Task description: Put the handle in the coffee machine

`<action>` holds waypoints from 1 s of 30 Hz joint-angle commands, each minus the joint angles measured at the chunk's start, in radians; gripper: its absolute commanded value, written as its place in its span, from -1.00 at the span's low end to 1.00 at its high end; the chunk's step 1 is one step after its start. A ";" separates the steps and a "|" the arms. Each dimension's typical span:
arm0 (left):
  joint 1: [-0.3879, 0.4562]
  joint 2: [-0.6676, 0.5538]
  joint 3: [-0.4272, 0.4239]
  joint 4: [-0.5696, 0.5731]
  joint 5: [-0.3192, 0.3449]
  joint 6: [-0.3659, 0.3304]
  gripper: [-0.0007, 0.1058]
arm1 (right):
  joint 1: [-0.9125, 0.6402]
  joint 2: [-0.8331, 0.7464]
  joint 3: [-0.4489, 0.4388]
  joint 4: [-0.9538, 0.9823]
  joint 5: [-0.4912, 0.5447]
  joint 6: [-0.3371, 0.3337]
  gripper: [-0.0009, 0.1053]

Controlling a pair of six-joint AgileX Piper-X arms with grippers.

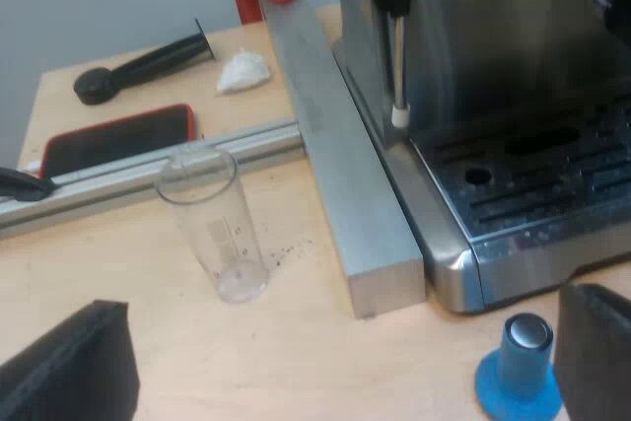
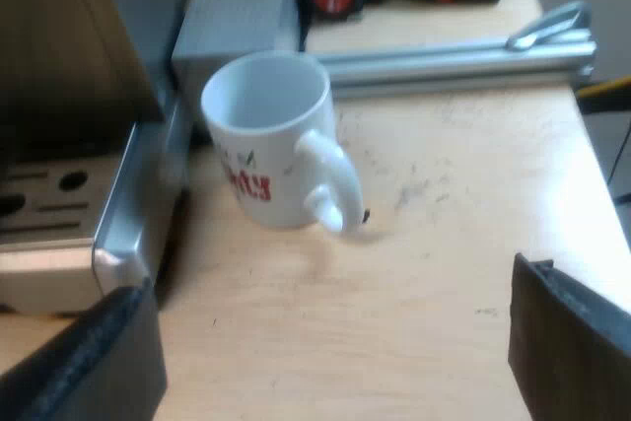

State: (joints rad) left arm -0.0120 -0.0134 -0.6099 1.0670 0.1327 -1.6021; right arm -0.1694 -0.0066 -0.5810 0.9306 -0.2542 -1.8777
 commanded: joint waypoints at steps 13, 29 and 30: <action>-0.002 -0.136 0.077 -0.012 -0.008 -0.013 0.64 | 0.001 -0.044 0.054 0.099 -0.010 -0.011 0.41; 0.001 -0.136 0.077 -0.012 -0.008 -0.013 0.64 | 0.001 -0.044 0.058 0.095 0.018 -0.003 0.41; 0.001 -0.136 0.077 -0.012 -0.008 -0.013 0.64 | 0.001 -0.044 0.058 0.095 0.018 -0.003 0.41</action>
